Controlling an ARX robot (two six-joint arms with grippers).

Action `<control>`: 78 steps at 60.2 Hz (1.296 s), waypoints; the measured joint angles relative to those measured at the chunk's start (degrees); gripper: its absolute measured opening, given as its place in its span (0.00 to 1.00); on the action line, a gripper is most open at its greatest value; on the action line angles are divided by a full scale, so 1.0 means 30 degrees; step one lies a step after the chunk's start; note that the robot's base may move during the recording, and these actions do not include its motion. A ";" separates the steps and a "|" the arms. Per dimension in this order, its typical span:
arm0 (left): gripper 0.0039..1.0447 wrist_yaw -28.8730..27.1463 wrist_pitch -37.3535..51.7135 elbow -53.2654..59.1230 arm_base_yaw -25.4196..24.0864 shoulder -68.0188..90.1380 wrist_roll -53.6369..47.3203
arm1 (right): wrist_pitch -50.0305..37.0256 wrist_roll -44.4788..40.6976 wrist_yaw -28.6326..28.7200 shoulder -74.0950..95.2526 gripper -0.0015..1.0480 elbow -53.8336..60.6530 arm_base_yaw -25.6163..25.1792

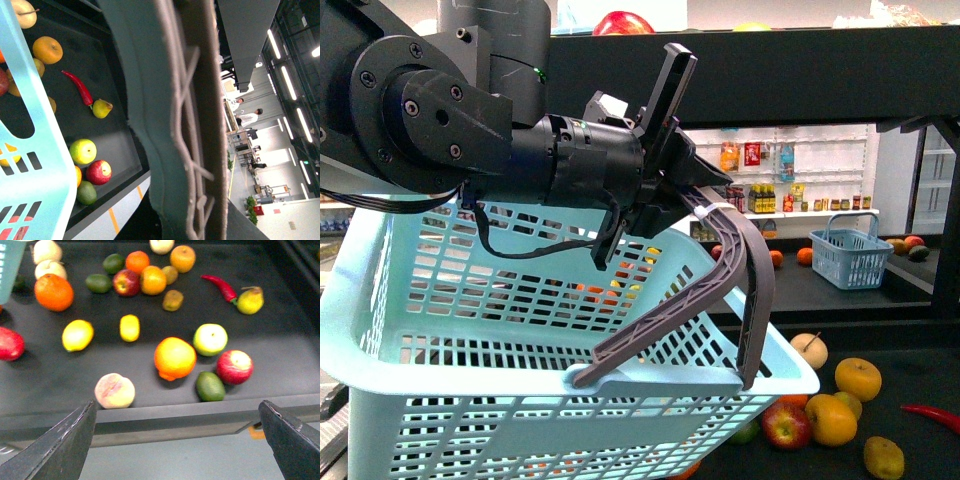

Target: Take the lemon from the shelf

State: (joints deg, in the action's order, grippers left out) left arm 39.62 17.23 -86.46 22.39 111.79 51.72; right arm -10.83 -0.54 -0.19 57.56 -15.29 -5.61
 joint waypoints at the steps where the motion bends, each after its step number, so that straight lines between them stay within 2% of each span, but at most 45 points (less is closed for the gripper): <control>1: 0.08 -0.0007 0.0000 0.0000 0.0000 0.0000 0.0000 | -0.0350 0.0000 0.0095 0.0663 0.93 -0.0226 -0.0036; 7: 0.08 -0.0036 0.0000 0.0000 0.0000 0.0000 -0.0029 | -0.2616 0.0036 0.0801 0.6273 0.93 -0.2557 -0.0080; 10: 0.08 0.0000 0.0000 -0.0015 0.0007 0.0000 -0.0022 | -0.3650 0.0109 0.1086 1.1118 0.93 -0.4772 0.0168; 17: 0.08 -0.0066 -0.0007 -0.0015 0.0000 0.0007 -0.0051 | -0.4036 0.0430 0.1719 1.8425 0.93 -0.9493 0.0860; 22: 0.08 -0.0015 -0.0007 -0.0015 0.0000 0.0007 -0.0015 | -0.3985 0.0153 0.0991 2.1886 0.93 -1.2356 0.1246; 36: 0.08 -0.0058 -0.0007 -0.0015 0.0000 0.0007 -0.0015 | -0.1596 -0.0189 0.0044 2.7161 0.93 -1.8615 0.1464; 54: 0.08 -0.0015 -0.0007 -0.0015 0.0000 0.0007 -0.0007 | 0.0546 -0.0022 -0.0772 3.1153 0.93 -2.4837 0.1785; 78: 0.08 -0.0029 -0.0007 -0.0015 0.0000 0.0007 -0.0015 | 0.3206 0.0379 -0.1494 3.5059 0.93 -3.0665 0.1887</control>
State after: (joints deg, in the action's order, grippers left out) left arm 39.53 17.21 -86.50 22.39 111.81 51.68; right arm -1.21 0.60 -4.67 162.74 -107.28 0.05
